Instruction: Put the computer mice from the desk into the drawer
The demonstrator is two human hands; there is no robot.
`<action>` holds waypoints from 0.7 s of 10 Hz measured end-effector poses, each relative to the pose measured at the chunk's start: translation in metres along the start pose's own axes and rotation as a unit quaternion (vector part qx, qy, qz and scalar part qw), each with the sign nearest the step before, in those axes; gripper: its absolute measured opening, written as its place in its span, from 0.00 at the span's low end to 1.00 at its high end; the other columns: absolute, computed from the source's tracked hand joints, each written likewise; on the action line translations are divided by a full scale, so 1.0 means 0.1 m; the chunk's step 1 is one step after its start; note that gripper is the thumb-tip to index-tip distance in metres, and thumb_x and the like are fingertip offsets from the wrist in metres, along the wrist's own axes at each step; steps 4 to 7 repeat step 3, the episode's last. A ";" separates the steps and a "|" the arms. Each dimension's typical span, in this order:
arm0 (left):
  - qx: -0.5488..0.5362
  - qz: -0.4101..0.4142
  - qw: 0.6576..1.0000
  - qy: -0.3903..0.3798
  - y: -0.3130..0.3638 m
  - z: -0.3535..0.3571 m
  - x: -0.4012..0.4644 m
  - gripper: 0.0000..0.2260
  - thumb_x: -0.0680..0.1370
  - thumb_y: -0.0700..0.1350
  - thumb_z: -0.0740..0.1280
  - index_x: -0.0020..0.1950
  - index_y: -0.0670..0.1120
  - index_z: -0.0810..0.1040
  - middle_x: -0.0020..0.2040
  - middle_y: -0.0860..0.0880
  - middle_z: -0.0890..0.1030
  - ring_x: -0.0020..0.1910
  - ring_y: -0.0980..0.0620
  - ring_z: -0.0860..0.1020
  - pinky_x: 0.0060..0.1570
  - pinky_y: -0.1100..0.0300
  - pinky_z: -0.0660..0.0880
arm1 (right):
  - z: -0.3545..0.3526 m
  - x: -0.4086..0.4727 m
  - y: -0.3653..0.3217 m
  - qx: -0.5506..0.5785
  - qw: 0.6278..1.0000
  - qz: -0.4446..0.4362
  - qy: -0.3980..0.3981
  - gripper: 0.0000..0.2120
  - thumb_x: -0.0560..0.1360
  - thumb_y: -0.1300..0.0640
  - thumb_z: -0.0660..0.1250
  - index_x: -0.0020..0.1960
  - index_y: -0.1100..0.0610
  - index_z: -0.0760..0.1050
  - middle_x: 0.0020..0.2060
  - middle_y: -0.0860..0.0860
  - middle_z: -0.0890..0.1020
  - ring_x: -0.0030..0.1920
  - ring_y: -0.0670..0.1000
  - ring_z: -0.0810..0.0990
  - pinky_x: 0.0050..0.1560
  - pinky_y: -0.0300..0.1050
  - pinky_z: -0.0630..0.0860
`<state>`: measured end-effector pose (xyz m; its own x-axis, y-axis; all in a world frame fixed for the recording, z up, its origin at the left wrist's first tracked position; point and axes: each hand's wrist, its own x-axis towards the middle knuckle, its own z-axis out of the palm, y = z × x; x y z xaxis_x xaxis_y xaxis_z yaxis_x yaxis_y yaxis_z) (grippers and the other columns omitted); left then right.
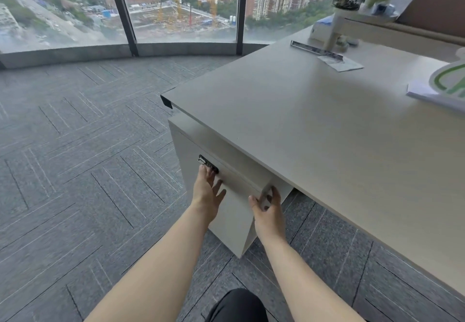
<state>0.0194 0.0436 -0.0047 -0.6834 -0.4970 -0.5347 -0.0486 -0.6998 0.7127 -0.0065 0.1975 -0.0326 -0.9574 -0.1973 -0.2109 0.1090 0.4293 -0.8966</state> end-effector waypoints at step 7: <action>0.029 0.003 1.000 -0.010 -0.01 0.03 0.01 0.29 0.80 0.63 0.48 0.77 0.51 0.60 0.77 0.53 0.64 0.75 0.47 0.65 0.70 0.48 0.63 | -0.03 0.05 -0.01 0.003 1.000 0.029 -0.005 0.39 0.74 0.43 0.70 0.77 0.53 0.56 0.72 0.56 0.72 0.69 0.57 0.74 0.66 0.56 0.74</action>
